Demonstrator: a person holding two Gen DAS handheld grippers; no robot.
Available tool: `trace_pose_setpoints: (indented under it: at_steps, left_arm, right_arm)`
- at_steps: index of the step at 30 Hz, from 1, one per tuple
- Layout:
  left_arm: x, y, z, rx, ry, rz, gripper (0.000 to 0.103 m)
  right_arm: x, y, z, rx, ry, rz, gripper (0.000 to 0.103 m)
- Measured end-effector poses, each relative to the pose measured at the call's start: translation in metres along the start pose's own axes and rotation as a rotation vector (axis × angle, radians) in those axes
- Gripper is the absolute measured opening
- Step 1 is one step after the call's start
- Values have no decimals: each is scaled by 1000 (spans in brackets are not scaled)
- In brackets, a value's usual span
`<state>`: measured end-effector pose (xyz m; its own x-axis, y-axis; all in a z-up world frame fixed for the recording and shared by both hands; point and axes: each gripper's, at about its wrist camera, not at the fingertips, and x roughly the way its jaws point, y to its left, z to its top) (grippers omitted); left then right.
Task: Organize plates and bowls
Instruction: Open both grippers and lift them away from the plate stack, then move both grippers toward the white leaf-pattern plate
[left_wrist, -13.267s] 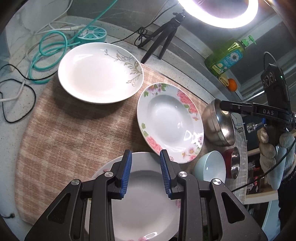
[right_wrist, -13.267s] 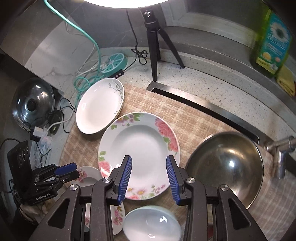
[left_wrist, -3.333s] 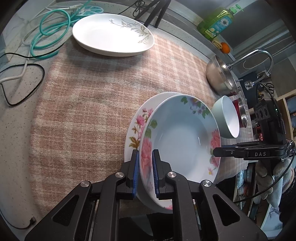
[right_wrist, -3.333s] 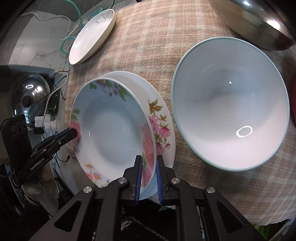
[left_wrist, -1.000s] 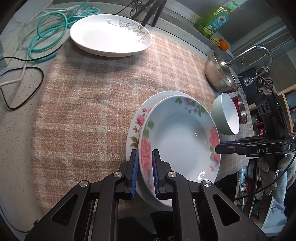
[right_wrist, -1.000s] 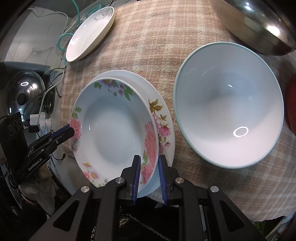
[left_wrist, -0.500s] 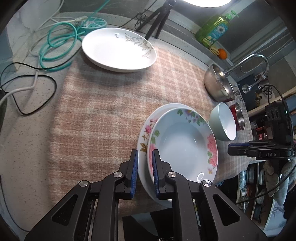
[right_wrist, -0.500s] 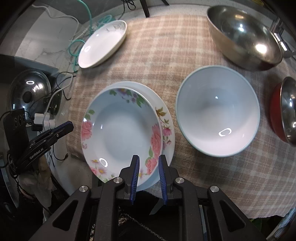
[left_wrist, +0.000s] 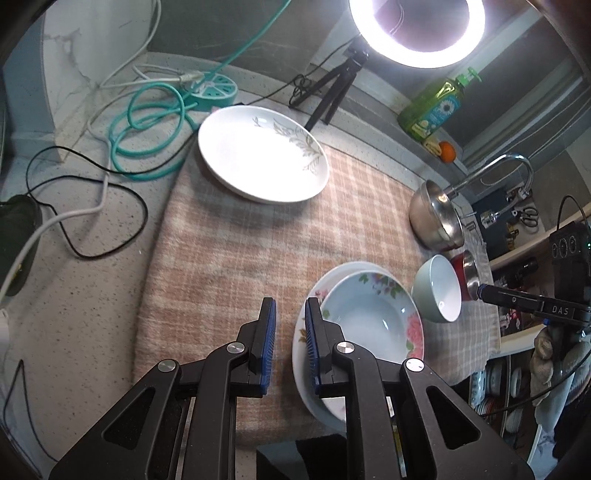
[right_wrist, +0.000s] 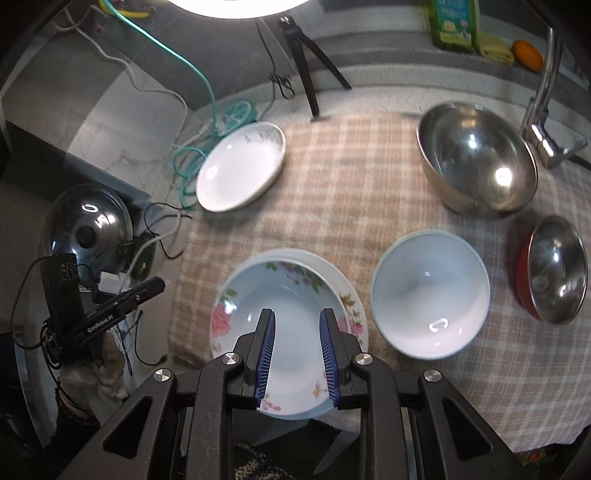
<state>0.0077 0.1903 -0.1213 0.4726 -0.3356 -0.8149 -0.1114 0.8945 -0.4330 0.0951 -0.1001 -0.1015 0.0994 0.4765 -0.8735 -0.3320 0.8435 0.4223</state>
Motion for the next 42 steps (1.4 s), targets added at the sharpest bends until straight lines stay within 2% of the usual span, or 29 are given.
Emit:
trace_pose_setpoints:
  at_steps: [3,6,11,17,30,42]
  left_arm:
    - [-5,3,3,-7,-20,0,13]
    - [-9,8,6,-20,-37,1,13]
    - [-17,20,10,-49,-64,6,13]
    - [-25,31,17,-76,-91,26,13]
    - [-32,45,52,-130,-134,82,13]
    - [0,45,102,-126,-85,156,13]
  right_arm:
    - [-8,12,8,-30,-33,11,27]
    - [-13,24,15,-75,-69,12,44]
    - [-14,40,31,-111,-99,3,44]
    - [-1,55,53,-142,-79,-18,44]
    - [29,70,118,-223,-43,18,44]
    - [88,60,182,-270,20,30,43]
